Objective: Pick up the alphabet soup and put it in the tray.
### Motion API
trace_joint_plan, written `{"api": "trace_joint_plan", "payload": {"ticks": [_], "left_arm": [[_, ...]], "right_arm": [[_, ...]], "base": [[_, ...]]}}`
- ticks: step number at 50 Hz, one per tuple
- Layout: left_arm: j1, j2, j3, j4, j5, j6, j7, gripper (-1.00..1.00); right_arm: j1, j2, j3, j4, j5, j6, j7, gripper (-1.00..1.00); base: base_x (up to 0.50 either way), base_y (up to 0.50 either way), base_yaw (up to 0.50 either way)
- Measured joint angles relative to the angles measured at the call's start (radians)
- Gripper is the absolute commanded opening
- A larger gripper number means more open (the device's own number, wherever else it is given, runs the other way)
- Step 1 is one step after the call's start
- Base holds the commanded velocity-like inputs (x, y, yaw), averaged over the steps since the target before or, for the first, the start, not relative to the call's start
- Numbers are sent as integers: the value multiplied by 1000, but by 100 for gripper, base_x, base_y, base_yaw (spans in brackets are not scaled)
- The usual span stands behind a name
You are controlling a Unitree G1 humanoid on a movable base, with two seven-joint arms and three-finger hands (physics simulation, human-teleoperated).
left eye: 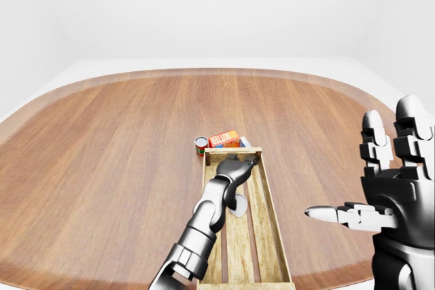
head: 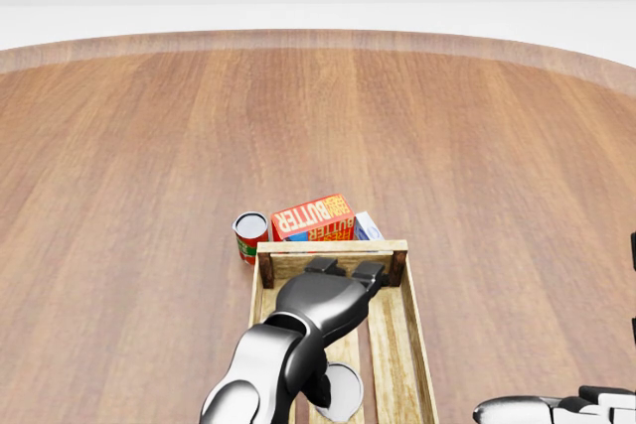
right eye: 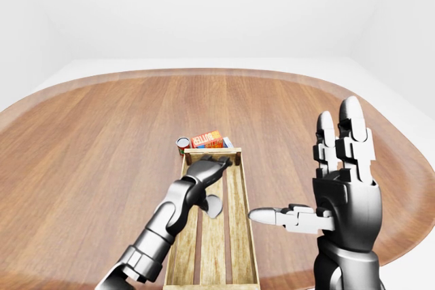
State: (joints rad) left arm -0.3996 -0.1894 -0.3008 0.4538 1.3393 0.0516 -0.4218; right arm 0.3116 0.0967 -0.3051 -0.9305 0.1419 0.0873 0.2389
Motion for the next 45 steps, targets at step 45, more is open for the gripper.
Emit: {"api": "trace_joint_plan", "payload": {"ticks": [45], "left_arm": [[98, 68, 46, -746, -49, 35, -276, 100]], "right_arm": [[-4, -5, 10, 11, -9, 0, -14, 100]], "base": [[0, 0, 0]]}}
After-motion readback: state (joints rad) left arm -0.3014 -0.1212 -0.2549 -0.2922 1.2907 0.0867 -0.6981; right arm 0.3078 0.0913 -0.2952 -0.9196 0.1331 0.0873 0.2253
